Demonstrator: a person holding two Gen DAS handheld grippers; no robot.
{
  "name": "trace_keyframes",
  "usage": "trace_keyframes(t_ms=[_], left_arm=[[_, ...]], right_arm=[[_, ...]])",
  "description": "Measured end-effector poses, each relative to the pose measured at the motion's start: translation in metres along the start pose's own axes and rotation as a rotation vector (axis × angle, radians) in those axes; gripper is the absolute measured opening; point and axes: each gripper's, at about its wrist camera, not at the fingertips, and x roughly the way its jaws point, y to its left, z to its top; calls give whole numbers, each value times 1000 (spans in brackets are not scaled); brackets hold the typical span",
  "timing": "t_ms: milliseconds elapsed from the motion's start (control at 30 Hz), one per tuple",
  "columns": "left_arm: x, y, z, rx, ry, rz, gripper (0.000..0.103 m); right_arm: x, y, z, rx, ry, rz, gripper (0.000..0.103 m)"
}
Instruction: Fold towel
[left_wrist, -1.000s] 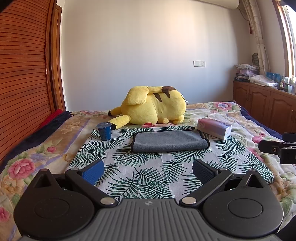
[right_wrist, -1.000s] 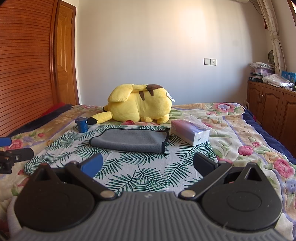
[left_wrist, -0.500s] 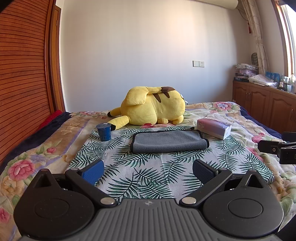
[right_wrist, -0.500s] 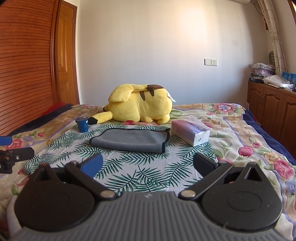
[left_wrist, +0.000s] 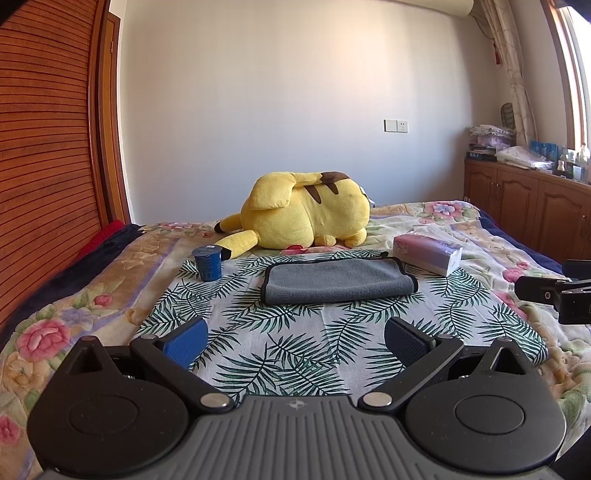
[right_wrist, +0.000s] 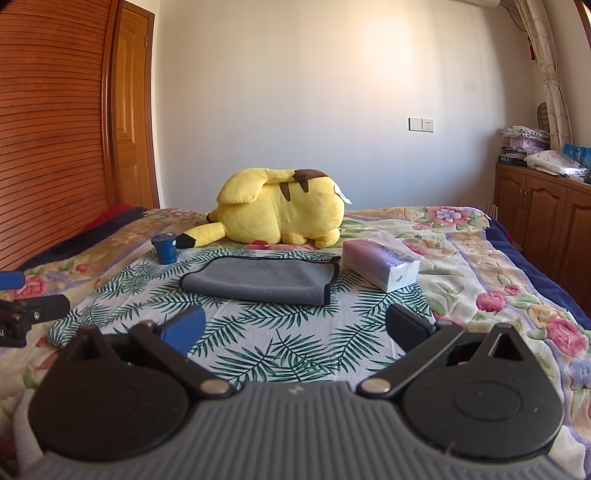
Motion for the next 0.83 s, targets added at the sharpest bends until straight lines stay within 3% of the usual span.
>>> trace_keyframes(t_ms=[833], left_arm=[[0, -2, -1, 4, 0, 1, 87]], right_arm=[[0, 1, 0, -2, -2, 0, 103]])
